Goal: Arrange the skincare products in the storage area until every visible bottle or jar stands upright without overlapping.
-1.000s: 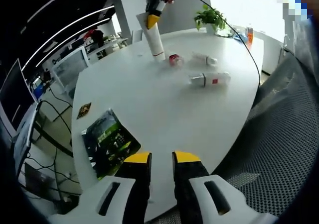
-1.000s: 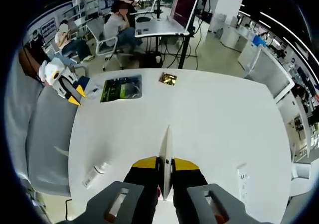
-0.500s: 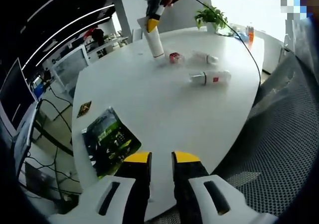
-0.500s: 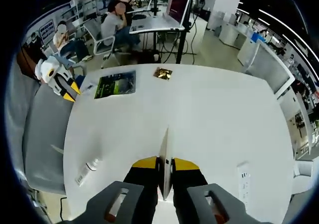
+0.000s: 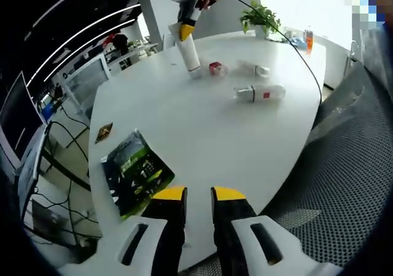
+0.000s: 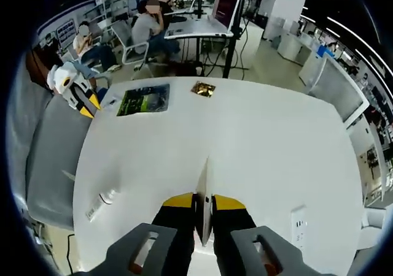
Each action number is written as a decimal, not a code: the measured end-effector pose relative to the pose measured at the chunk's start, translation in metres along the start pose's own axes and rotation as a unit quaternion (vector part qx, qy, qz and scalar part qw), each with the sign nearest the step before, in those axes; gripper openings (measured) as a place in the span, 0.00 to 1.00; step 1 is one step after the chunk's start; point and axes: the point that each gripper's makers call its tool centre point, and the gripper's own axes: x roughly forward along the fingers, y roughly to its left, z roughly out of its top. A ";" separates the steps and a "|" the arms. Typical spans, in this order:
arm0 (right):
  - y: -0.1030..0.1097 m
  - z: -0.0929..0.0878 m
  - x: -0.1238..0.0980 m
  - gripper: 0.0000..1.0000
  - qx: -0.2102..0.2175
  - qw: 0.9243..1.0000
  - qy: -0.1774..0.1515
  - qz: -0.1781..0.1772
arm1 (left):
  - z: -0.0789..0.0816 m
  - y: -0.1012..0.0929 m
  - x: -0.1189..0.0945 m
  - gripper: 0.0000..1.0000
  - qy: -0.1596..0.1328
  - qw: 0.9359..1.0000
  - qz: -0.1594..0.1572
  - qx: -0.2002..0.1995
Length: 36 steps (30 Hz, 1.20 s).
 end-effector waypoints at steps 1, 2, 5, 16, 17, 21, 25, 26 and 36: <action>-0.001 -0.001 0.000 0.04 0.000 1.000 0.001 0.000 | 0.000 0.000 0.000 0.14 0.000 1.000 0.000 0.000; -0.002 -0.001 -0.001 0.04 -0.002 1.000 0.002 0.001 | 0.000 0.000 0.000 0.14 0.001 1.000 0.000 0.000; -0.002 -0.004 -0.002 0.03 -0.008 1.000 0.004 0.008 | 0.000 0.000 0.000 0.14 0.001 1.000 0.000 0.000; -0.011 -0.015 -0.007 0.04 -0.011 1.000 0.008 0.005 | -0.003 0.000 0.001 0.13 0.007 1.000 -0.001 0.001; -0.011 -0.015 -0.007 0.04 -0.017 1.000 0.009 0.006 | -0.003 0.000 0.001 0.13 0.007 1.000 -0.001 0.000; -0.014 -0.017 -0.008 0.05 -0.016 1.000 0.011 0.003 | -0.004 0.000 0.001 0.12 0.010 1.000 -0.002 0.001; -0.018 -0.023 -0.010 0.06 -0.022 0.999 0.023 0.001 | -0.005 0.000 0.002 0.12 0.013 1.000 -0.002 0.001; -0.018 -0.023 -0.010 0.06 -0.023 0.999 0.023 0.001 | -0.005 0.000 0.002 0.12 0.013 1.000 -0.002 0.001; -0.018 -0.025 -0.010 0.07 -0.042 0.999 0.028 0.005 | -0.006 -0.001 0.002 0.12 0.016 1.000 -0.003 0.002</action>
